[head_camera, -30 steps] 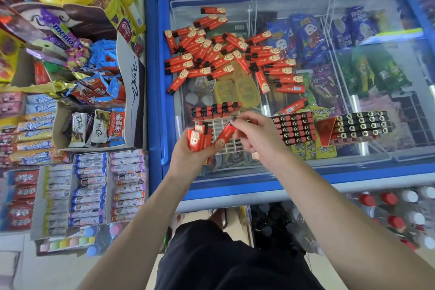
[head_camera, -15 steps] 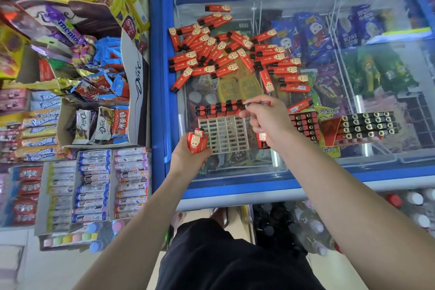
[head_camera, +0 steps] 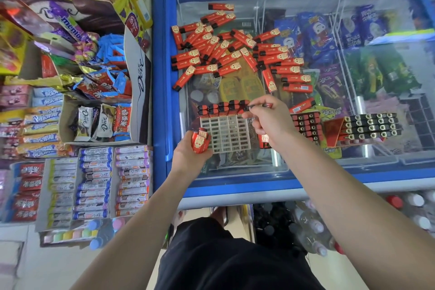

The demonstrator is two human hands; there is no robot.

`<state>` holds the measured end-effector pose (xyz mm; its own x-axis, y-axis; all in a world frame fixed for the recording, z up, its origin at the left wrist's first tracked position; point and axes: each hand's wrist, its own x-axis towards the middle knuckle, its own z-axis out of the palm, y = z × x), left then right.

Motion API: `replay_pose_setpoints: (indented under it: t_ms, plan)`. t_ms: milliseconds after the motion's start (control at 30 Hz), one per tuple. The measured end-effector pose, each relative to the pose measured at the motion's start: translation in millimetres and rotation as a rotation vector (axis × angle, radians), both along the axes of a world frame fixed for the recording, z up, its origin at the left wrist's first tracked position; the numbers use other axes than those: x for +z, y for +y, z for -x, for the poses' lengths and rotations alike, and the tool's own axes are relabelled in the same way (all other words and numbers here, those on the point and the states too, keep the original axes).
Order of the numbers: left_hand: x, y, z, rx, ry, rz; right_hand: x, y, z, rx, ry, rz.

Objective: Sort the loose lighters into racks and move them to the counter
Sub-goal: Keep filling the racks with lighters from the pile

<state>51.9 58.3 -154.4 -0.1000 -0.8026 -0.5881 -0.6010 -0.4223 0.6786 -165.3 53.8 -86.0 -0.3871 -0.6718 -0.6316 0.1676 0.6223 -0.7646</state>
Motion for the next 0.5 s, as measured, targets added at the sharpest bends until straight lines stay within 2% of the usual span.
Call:
replay_pose_setpoints:
  t_ms: [300, 433, 500]
  plan:
    - [0, 0, 0, -0.004, 0.008, -0.001, -8, -9, -2, 0.083, 0.248, -0.084]
    - [6, 4, 1, 0.100, 0.060, -0.014, 1, -4, -9, 0.044, 0.233, -0.046]
    - [14, 8, 1, 0.179, 0.143, -0.017, 6, 0, -17, 0.001, 0.137, -0.008]
